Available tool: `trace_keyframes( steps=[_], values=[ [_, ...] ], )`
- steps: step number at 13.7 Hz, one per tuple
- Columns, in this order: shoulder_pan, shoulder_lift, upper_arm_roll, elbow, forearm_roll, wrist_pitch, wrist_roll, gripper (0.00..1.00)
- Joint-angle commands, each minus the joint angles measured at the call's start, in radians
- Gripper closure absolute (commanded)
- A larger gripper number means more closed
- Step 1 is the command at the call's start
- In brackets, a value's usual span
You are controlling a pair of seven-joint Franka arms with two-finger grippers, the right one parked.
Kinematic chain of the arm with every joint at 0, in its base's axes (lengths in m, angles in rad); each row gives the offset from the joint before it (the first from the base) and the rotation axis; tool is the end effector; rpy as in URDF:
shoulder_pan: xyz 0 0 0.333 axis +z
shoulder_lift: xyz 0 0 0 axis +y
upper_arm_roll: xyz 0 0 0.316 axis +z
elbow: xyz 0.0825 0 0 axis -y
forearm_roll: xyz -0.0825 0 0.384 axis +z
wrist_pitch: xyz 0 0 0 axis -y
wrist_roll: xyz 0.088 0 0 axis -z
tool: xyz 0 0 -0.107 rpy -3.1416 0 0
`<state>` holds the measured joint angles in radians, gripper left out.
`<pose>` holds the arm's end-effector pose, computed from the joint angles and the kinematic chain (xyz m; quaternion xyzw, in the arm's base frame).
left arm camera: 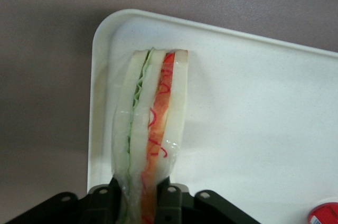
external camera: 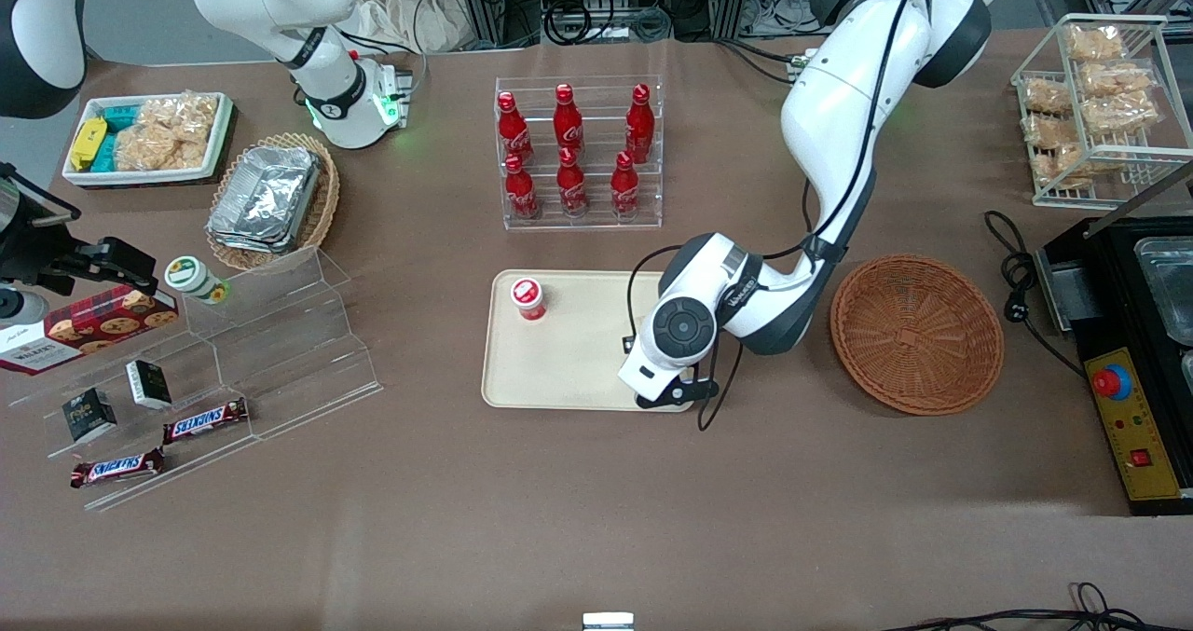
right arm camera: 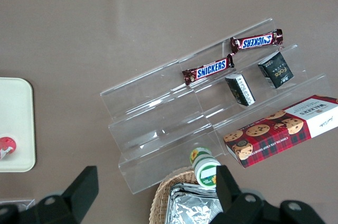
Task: Place sandwich from basket to tray
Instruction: 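Lower the sandwich onto the tray and open the left gripper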
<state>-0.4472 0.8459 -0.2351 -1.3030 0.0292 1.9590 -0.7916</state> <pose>0.5877 -0.4260 0.2297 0.9903 0.0784 -0.1143 0.0010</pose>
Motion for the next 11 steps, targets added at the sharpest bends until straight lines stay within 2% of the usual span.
trace_keyframes(
  steps=[1,7,11],
  values=[
    [-0.007,-0.010,0.005,0.010,0.012,-0.022,-0.020,0.00],
    [-0.002,-0.042,0.008,0.021,0.012,-0.045,-0.127,0.00],
    [0.009,-0.059,0.008,0.021,0.015,-0.061,-0.129,0.00]
  ],
)
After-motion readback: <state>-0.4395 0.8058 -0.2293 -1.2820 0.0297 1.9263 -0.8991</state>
